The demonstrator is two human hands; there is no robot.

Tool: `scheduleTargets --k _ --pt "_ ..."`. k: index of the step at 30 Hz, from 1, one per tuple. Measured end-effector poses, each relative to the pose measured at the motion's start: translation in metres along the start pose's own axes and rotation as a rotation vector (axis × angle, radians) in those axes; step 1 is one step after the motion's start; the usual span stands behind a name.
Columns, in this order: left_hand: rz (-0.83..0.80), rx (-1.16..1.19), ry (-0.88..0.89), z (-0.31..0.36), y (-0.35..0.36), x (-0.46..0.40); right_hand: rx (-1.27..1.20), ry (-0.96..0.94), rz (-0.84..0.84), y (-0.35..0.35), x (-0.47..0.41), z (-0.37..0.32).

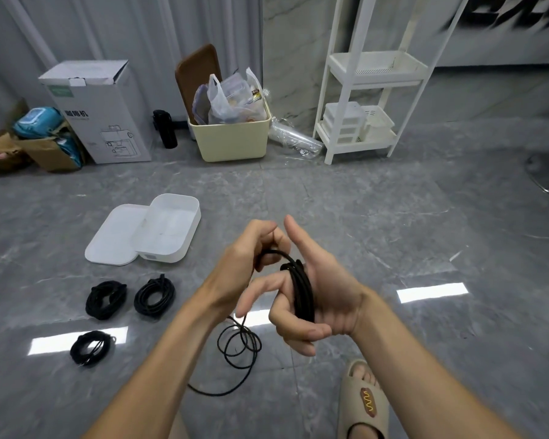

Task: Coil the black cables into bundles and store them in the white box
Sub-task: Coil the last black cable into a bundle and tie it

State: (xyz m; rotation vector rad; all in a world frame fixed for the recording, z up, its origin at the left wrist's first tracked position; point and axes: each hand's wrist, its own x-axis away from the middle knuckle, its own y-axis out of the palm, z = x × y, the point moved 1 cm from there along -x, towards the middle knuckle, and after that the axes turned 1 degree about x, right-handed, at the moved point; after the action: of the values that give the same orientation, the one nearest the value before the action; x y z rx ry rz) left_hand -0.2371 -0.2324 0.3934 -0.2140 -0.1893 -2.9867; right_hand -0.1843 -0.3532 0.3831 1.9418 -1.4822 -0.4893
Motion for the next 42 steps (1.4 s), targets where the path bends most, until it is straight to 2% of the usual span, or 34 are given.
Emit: scheduleTargets --k 5,10,13,18,23,26,29,33,35,38,42 --pt "-0.132 0.207 -0.047 -0.005 0.003 0.004 -0.148 -0.233 -0.14 0.004 -0.01 0.0" --pt "-0.167 0.366 -0.196 -0.013 0.01 0.002 -0.273 -0.468 -0.068 0.001 -0.01 -0.004" --pt "-0.216 0.416 -0.225 -0.018 0.016 0.001 -0.355 -0.56 -0.024 -0.001 -0.007 -0.005" --pt "-0.269 0.471 -0.155 -0.029 0.021 -0.001 -0.46 -0.629 -0.007 -0.006 -0.002 -0.007" --pt "-0.409 0.527 -0.053 -0.032 0.028 -0.002 -0.555 -0.658 0.008 -0.007 0.002 -0.008" --pt "-0.443 0.554 -0.085 -0.03 0.03 0.001 -0.572 -0.648 0.011 -0.004 0.001 -0.009" --pt "-0.536 0.574 -0.041 -0.029 0.028 0.004 -0.572 -0.617 0.02 0.0 0.0 -0.009" --pt "-0.556 0.56 -0.004 -0.027 0.027 0.006 -0.526 -0.619 0.123 0.005 0.0 -0.011" --pt "-0.45 0.523 -0.011 -0.029 0.028 0.004 -0.508 -0.635 0.206 0.005 0.001 -0.013" --pt "-0.356 0.493 -0.138 -0.038 0.026 0.002 -0.459 -0.698 0.365 0.001 0.005 -0.018" --pt "-0.426 0.404 -0.344 -0.041 0.02 0.001 -0.416 -0.782 0.5 -0.003 0.011 -0.022"
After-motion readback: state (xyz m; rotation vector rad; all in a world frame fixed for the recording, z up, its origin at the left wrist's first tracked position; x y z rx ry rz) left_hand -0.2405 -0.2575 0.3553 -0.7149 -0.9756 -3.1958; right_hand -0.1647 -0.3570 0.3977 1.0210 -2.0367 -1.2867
